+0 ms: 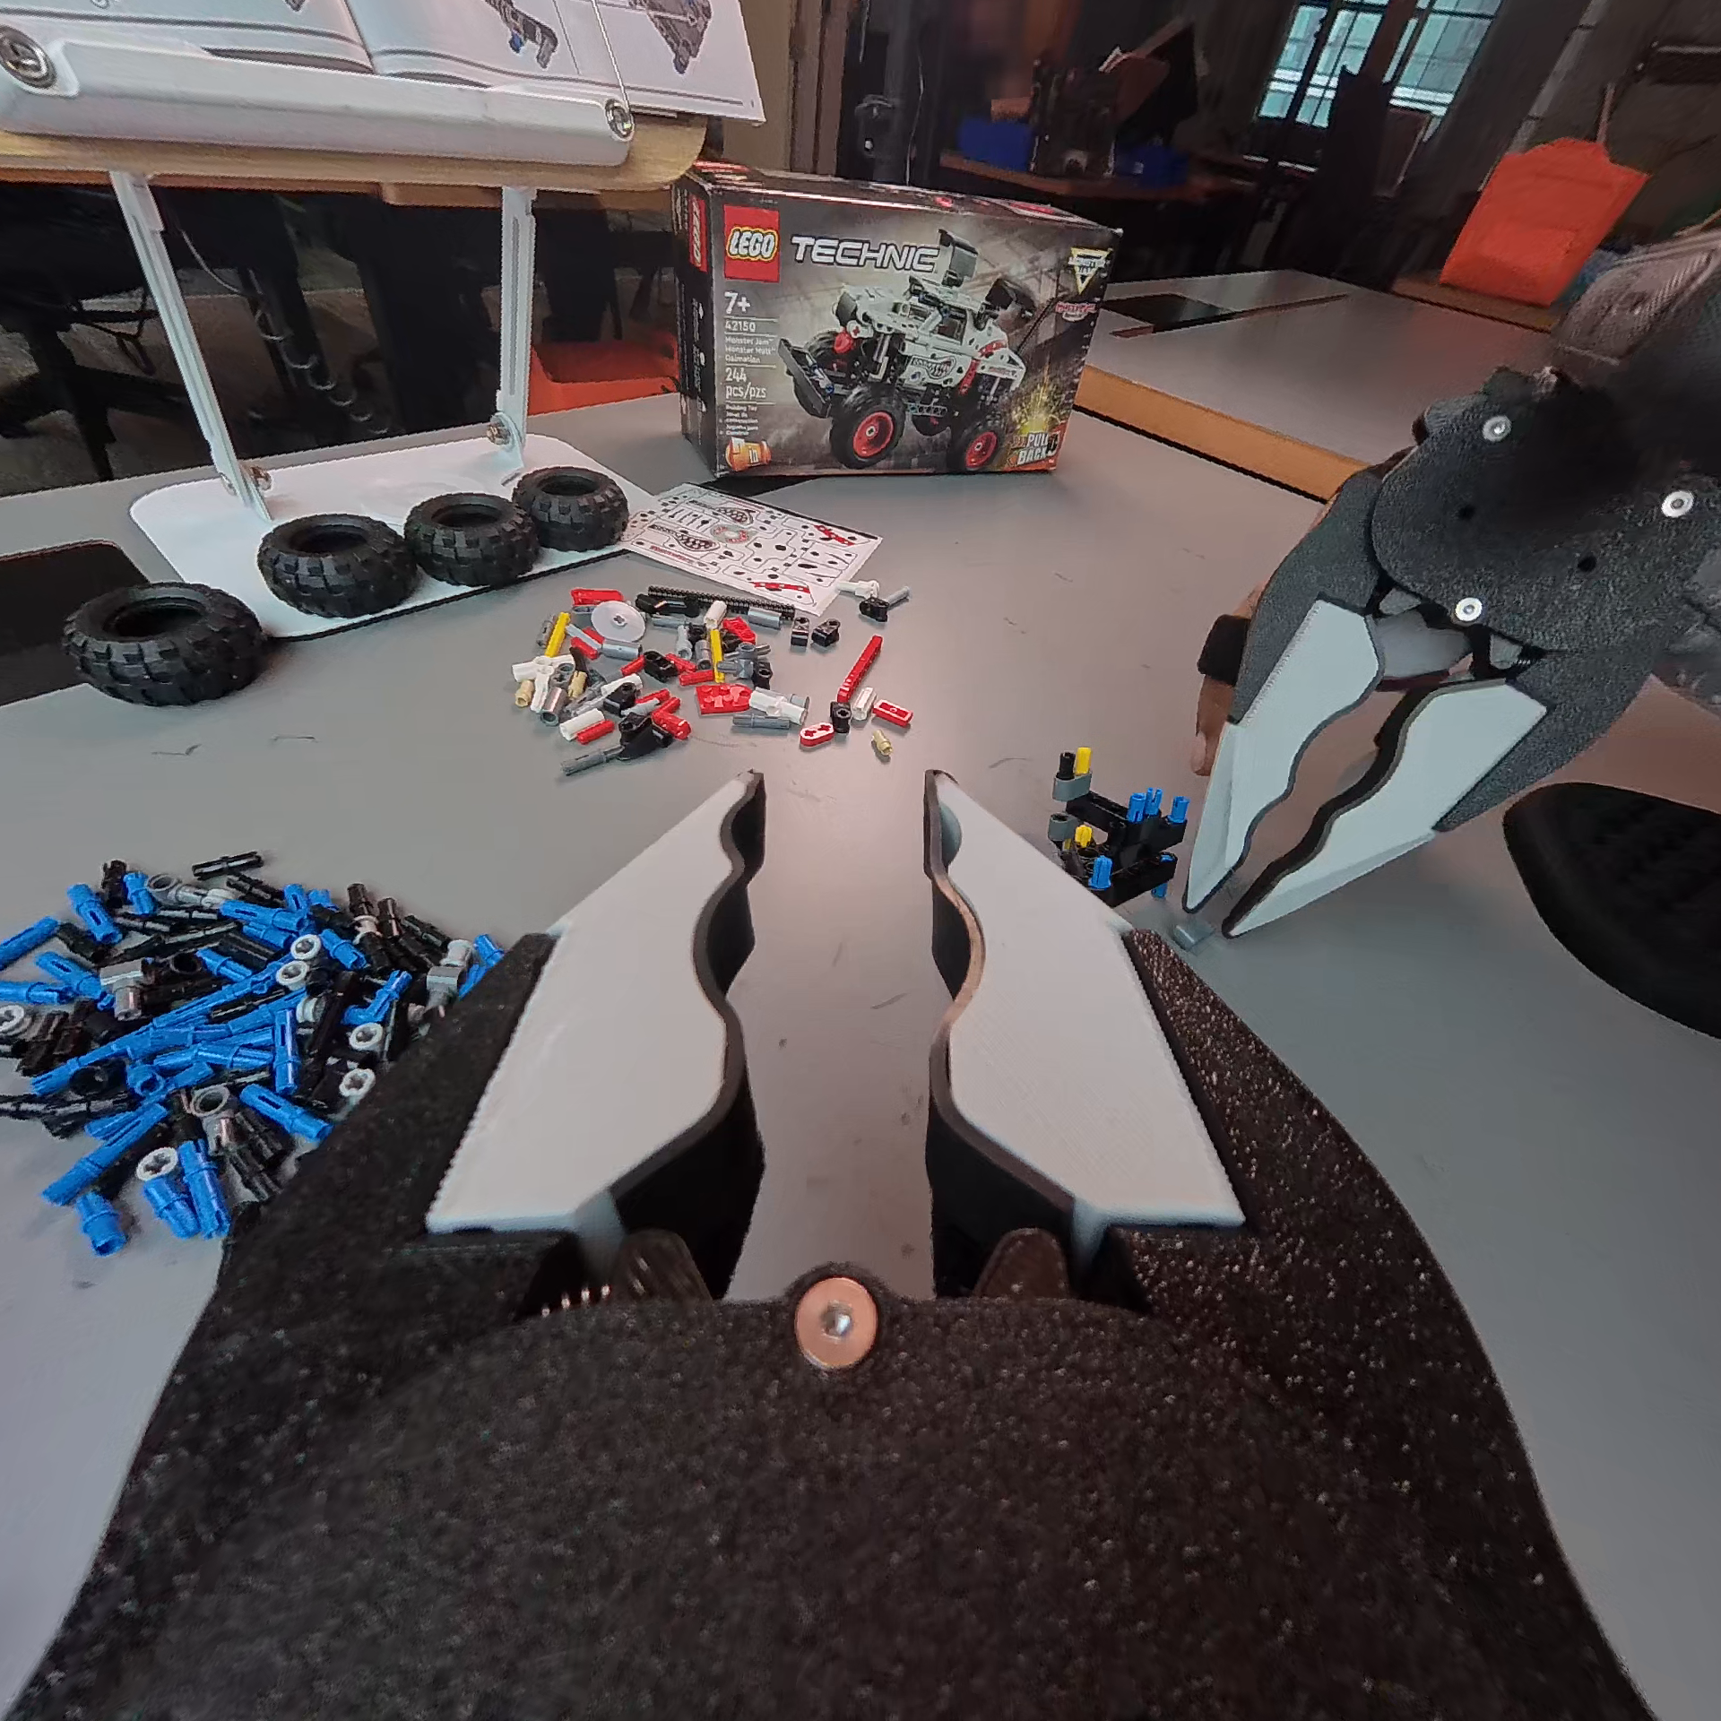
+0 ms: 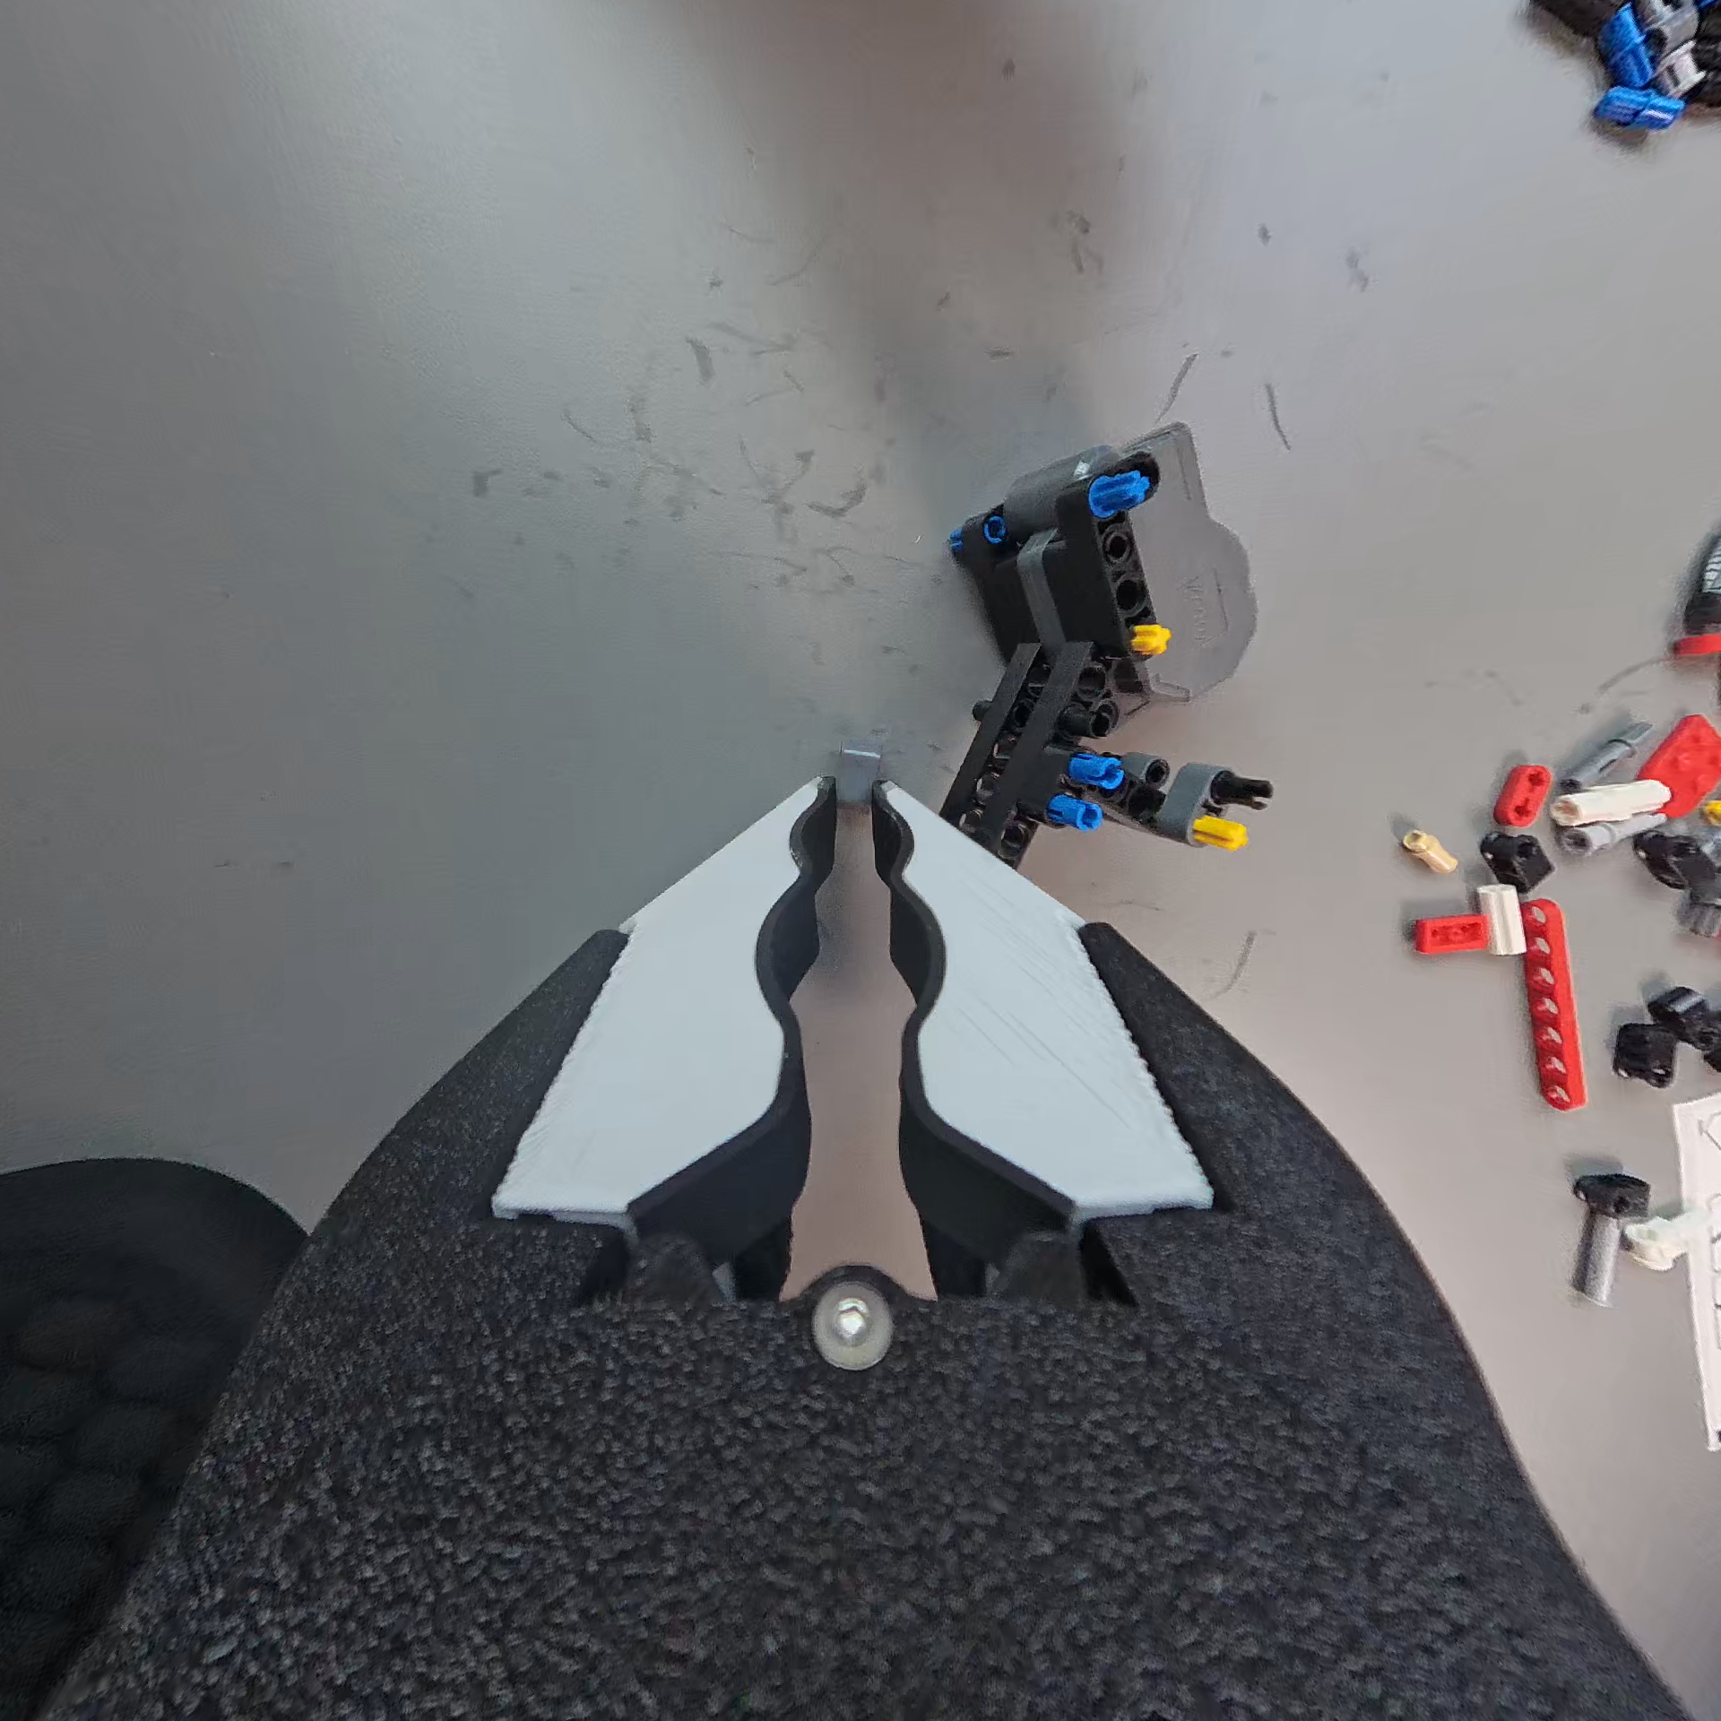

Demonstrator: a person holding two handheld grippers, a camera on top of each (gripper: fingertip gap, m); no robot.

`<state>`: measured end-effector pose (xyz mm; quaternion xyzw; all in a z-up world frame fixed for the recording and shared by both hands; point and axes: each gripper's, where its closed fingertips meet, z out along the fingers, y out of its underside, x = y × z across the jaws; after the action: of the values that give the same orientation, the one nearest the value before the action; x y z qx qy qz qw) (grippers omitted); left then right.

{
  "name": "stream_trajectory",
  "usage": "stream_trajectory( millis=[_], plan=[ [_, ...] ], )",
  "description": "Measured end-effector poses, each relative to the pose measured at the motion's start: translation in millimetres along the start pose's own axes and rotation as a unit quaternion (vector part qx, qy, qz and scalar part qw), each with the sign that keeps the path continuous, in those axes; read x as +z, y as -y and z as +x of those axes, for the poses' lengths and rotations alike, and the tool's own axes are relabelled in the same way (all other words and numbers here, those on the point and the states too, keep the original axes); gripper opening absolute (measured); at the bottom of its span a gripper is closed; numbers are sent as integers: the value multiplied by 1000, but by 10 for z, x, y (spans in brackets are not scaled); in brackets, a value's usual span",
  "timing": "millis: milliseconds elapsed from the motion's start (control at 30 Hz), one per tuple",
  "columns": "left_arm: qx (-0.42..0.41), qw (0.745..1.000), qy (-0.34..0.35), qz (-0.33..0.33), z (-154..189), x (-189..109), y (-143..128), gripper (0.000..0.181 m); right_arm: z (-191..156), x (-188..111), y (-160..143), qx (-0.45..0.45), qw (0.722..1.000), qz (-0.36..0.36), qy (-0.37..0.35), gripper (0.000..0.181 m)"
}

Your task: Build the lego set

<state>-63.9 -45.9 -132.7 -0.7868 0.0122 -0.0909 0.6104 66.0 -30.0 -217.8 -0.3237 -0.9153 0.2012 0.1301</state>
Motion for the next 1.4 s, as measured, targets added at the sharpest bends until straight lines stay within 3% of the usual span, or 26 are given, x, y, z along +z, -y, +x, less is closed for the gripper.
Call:
stream_trajectory(
  millis=[167,233,333,400,500,600,700,833,900,1133,1200,1267,1400],
  plan=[
    [46,997,-57,-38,258,51,-118,40,107,-353,233,44,994,98,-11,28],
    [79,992,-75,-58,377,80,-198,44,257,-441,166,56,992,101,-52,38],
    [127,984,-95,-85,523,120,-327,50,340,-311,-73,48,992,74,-89,51],
    [165,975,-101,-108,590,157,-436,53,351,-201,-130,23,989,94,-109,46],
    [186,963,-109,-160,630,278,-620,57,277,-146,-3,59,983,157,-80,12],
    [161,958,-122,-201,616,413,-711,55,255,-237,155,152,972,181,-11,10],
    [122,961,-151,-197,631,506,-623,67,381,-426,319,361,905,203,91,7],
    [162,957,-152,-188,637,551,-497,70,576,-440,341,487,834,221,133,7],
    [165,955,-145,-200,662,537,-517,71,675,-424,332,532,804,237,123,7],
    [201,946,-92,-236,533,556,-690,57,768,-455,451,586,740,316,95,10],
    [209,937,-134,-246,537,517,-703,56,746,-495,469,559,757,322,99,10],
    [216,921,-203,-252,565,443,-725,56,775,-631,444,493,805,321,76,9],
    [213,892,-305,-257,585,368,-735,57,1282,-868,348,310,906,270,-99,9]
  ],
)
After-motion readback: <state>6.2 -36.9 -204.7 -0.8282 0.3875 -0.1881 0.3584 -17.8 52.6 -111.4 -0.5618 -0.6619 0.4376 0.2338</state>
